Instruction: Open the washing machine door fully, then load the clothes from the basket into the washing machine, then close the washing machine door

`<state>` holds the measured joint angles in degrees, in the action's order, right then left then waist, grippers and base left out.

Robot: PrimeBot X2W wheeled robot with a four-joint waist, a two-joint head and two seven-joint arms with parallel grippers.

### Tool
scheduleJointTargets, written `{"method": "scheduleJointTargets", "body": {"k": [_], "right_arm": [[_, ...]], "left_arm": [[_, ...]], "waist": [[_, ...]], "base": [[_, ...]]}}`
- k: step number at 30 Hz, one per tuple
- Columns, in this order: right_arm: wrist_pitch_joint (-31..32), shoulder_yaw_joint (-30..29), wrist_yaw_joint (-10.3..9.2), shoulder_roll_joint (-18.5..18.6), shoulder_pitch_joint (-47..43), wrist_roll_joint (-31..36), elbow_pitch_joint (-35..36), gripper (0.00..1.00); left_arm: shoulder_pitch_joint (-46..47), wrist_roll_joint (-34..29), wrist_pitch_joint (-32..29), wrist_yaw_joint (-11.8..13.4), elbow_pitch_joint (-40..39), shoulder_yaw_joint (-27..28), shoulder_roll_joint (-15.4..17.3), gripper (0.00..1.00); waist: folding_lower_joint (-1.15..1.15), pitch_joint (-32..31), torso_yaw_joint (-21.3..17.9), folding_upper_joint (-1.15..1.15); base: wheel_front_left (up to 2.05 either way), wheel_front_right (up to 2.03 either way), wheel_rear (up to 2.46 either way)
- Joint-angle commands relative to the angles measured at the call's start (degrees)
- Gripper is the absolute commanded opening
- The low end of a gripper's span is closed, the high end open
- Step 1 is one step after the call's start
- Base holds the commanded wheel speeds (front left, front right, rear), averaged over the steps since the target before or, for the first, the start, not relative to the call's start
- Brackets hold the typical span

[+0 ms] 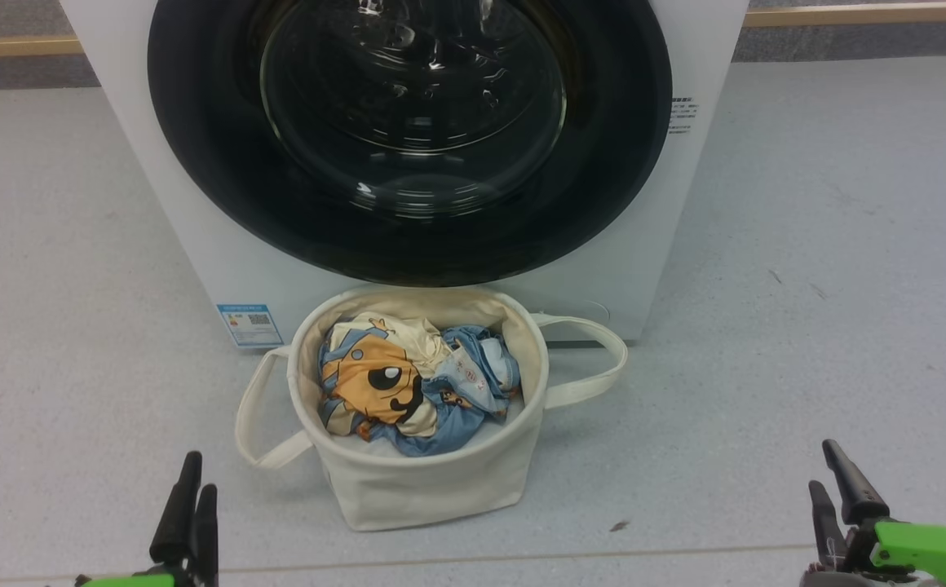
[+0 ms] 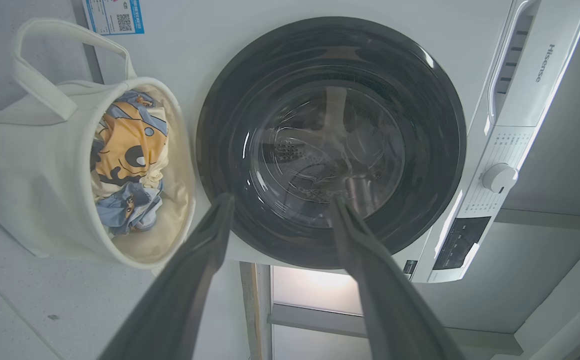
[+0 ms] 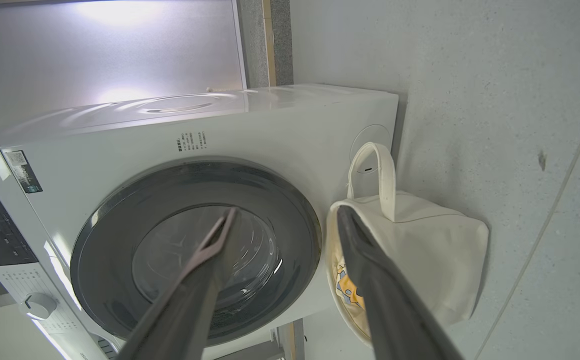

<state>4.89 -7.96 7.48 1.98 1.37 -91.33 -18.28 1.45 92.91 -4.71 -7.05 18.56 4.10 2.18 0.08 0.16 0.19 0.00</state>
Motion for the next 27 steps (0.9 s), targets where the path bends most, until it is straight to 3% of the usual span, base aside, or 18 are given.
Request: {"method": "scheduleJointTargets", "body": {"k": [1,27], "right_arm": [[-0.7,-0.5,0.0,0.4,2.7,0.7,2.1,1.0],[-4.9,-1.7,0.0,0.5,6.1,15.0,7.4,1.0]], "left_arm": [[2.6,-0.1,0.6,0.0,-1.7,0.0,0.4,1.0],[5.2,-3.4,4.8,-0.1,-1.7,1.4,0.5,1.0]], "waist": [[-0.06,0.1,0.0,0.0],[-0.08,-0.1,0.6,0.0]], "base": [[0.0,0.0,0.0],[0.0,0.0,0.0]]}}
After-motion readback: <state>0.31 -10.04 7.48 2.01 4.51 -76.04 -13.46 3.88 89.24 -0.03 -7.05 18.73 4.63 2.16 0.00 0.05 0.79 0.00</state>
